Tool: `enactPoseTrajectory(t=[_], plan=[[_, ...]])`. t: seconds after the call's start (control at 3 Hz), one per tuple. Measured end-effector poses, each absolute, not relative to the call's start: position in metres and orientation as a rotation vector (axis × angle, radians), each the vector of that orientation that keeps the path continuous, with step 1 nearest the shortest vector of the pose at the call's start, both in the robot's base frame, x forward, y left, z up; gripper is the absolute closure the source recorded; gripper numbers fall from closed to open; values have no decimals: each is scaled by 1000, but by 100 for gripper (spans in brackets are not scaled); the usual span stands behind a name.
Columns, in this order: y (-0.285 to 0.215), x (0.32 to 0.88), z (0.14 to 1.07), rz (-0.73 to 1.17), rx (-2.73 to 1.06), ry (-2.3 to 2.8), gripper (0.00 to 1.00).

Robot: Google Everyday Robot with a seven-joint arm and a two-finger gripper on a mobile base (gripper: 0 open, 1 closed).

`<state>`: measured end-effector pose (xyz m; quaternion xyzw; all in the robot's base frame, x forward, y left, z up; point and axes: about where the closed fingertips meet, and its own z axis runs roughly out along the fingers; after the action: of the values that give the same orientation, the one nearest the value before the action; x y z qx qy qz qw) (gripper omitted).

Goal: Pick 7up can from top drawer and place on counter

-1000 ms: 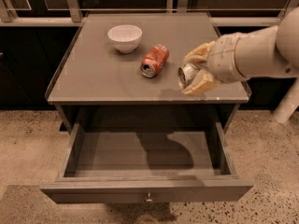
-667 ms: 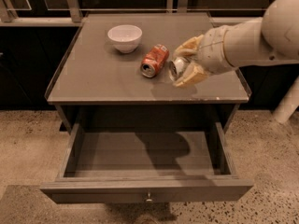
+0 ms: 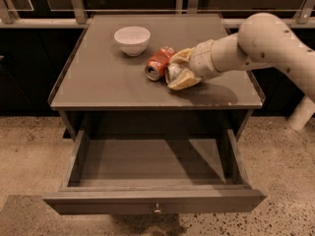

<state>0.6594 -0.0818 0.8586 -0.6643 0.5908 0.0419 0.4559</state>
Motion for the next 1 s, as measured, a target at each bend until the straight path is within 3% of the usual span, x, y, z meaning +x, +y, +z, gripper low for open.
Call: enactPoseTrajectory(t=[0.33, 1.0], plan=[[-79, 665, 853, 117, -1636, 1457, 82], [-79, 665, 853, 117, -1636, 1457, 36]])
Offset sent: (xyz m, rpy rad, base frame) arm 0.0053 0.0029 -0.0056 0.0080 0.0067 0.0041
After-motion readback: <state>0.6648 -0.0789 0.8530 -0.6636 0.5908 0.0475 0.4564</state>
